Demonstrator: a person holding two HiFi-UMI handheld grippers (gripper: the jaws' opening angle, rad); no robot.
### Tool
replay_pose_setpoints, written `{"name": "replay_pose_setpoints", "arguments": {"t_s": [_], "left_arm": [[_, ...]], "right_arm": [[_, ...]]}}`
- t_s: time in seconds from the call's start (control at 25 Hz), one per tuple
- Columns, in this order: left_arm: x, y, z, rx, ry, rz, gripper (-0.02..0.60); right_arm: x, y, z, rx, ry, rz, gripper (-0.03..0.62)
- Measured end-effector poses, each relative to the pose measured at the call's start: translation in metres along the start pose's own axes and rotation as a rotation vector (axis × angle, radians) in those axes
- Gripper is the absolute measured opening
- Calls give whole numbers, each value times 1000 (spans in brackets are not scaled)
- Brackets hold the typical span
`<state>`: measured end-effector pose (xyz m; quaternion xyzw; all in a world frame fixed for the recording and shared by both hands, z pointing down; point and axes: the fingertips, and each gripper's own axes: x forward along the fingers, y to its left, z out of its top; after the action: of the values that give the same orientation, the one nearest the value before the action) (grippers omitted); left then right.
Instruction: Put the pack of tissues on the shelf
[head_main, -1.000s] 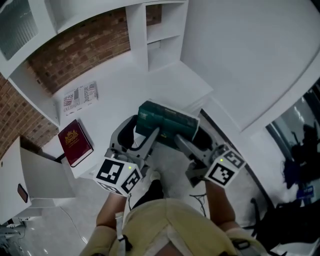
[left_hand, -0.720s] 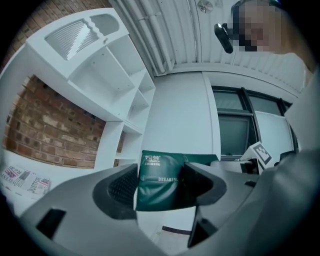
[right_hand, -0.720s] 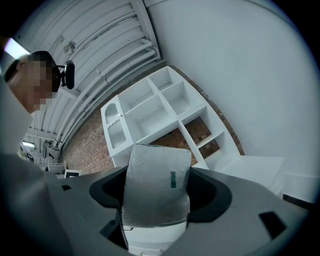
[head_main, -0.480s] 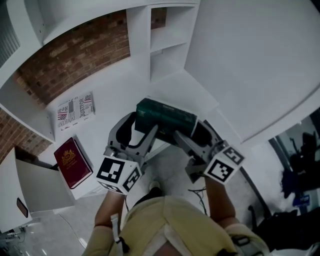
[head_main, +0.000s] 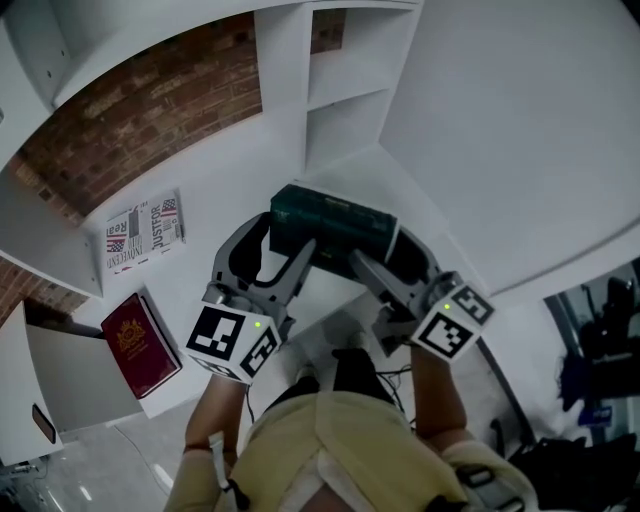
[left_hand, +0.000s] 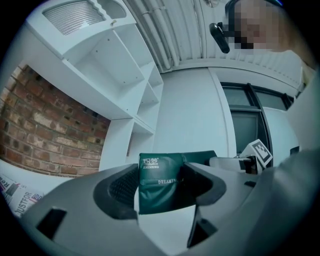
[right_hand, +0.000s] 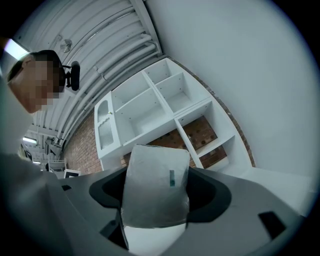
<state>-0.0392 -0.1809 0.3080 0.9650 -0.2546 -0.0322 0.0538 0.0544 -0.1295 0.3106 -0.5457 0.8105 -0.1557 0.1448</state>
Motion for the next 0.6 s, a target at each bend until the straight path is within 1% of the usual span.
{"name": "replay_pose_setpoints", "arguments": {"t_s": [0.24,0.44,0.6], "left_arm": [[48,25,3,13,-9,70,285],[109,28,7,1,-36,121,285],[157,35,14,18,-45,161,285]], "right_arm": [[36,-44,21,8,5,57,341],[52,-97,55,-5,18,88,339],[69,-139,81,-9,19,118,337]]}}
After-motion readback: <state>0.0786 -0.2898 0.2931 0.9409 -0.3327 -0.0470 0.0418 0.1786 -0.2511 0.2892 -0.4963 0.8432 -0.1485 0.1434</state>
